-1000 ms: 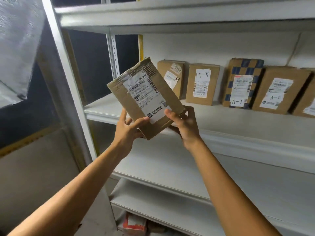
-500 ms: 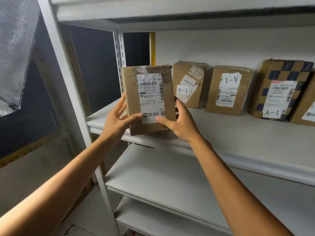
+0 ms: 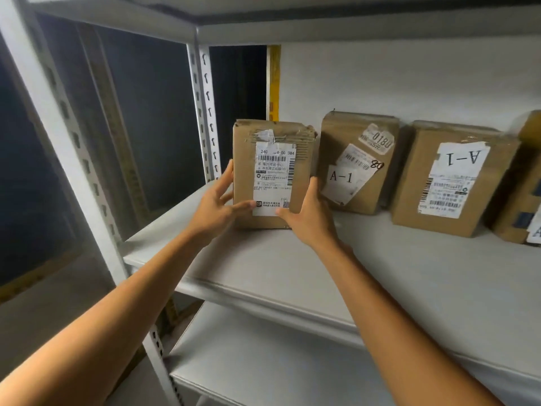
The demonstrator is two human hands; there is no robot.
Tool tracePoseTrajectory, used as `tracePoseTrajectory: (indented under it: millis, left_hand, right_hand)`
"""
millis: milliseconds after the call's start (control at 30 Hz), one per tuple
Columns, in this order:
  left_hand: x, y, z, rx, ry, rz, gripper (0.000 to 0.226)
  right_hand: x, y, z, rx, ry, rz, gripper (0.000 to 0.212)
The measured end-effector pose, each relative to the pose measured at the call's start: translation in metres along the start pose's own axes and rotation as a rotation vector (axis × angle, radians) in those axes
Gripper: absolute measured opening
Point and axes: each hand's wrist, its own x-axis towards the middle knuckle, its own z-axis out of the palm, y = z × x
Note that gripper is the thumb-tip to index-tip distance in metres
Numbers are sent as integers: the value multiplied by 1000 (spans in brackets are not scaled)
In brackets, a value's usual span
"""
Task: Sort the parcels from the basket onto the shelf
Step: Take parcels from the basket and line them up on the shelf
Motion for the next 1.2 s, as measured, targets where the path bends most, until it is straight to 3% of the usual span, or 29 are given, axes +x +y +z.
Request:
tracePoseTrajectory:
  millis: [267, 600, 833, 1033, 1200]
  left_hand:
    - [68, -33, -17, 75, -32, 39, 83]
    - [113, -64, -2, 188, 65, 83, 67]
    - [108, -56, -3, 214, 45, 6, 60]
    - [77, -36, -24, 317, -135, -120, 54]
    - [41, -1, -11, 508, -216, 77, 37]
  right_hand:
    - [40, -7, 36, -145, 137, 118, 48]
    - [75, -10, 67, -255, 282, 313, 52]
    - [71, -11, 67, -173, 251, 352, 59]
    - [39, -13, 40, -55, 112, 257, 59]
    - [8, -17, -5, -102, 31, 179, 65]
